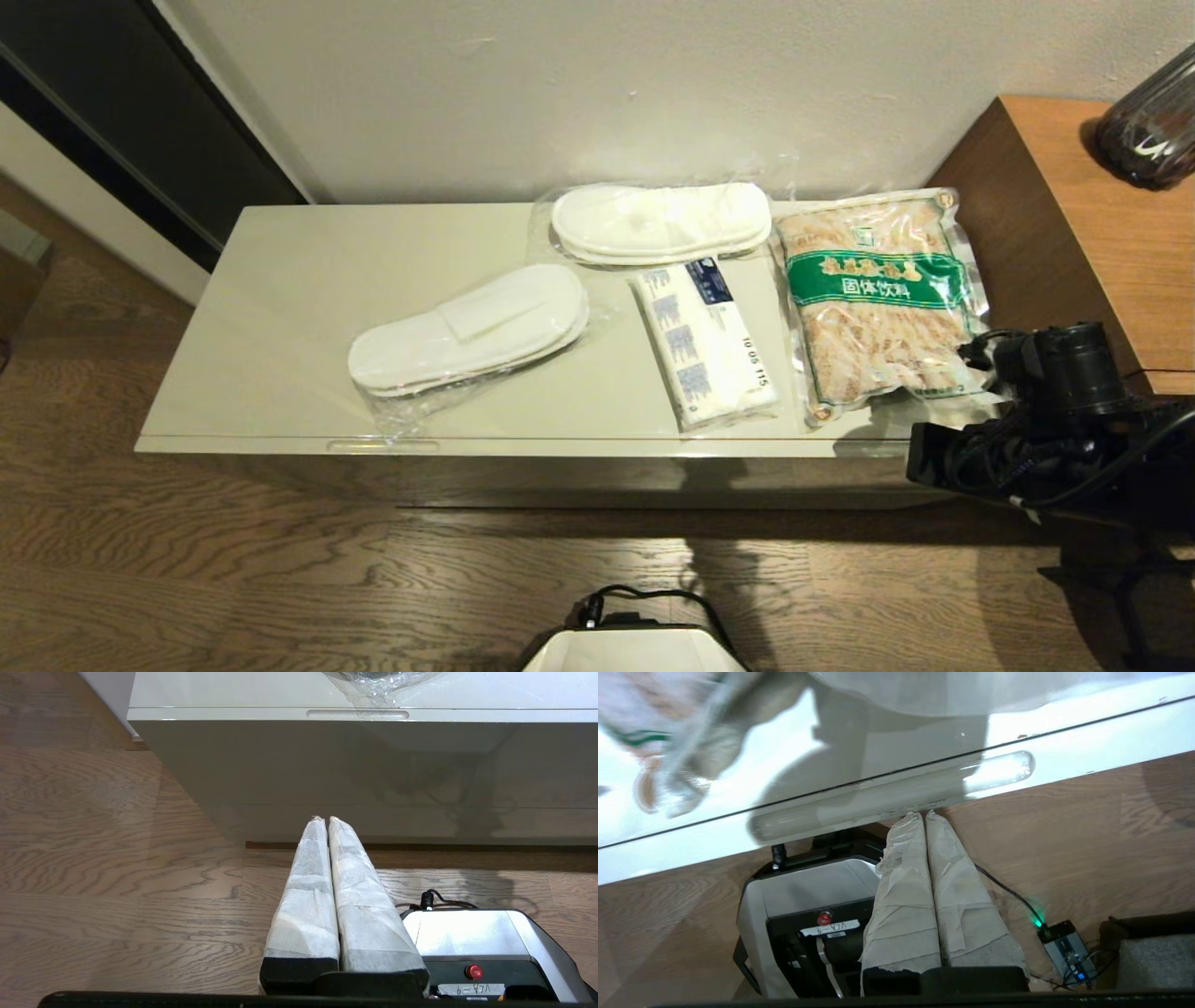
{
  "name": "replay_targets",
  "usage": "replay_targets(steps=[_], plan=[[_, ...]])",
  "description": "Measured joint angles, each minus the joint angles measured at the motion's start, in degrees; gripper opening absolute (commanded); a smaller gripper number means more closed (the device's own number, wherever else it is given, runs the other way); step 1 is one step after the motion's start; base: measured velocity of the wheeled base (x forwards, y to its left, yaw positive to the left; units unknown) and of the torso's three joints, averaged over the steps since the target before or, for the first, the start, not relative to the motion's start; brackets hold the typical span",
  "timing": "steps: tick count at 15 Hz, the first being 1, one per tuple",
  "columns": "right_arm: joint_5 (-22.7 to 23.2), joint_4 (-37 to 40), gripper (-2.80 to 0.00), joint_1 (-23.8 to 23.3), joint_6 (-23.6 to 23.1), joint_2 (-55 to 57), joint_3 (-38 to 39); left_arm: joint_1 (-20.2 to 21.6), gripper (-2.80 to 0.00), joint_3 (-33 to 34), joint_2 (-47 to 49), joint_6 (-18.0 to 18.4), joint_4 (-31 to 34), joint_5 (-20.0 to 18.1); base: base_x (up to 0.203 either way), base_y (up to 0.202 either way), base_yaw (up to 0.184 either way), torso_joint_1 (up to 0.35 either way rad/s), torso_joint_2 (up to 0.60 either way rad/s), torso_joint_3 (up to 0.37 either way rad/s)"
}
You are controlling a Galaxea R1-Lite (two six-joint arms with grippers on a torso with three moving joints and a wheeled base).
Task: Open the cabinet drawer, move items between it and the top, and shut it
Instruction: Open the drawer
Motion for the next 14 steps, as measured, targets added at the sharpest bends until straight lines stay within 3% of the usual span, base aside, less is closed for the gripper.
replay_targets(steps=[5, 9, 14], plan=[[-0.05, 5.71, -2.80, 2.96, 0.45, -3.27, -2.64, 0.00, -2.80, 0.02, 0.00, -0.04, -0.09, -0.01, 0.000, 0.000, 0.000, 0.000, 0.00, 0.000], [-0.40, 0.72, -2.80, 3.17, 1.50, -0.48, -2.97, 0.00, -2.80, 0.02, 0.00, -0.01, -0.09, 0.04, 0.000, 0.000, 0.000, 0.000, 0.00, 0.000], [-0.36, -0.03, -2.80, 3.23, 1.79, 2.19, -3.02, 0.00, -2.80, 0.00, 0.00, -0.09, -0.12, -0.01, 0.000, 0.000, 0.000, 0.000, 0.00, 0.000]])
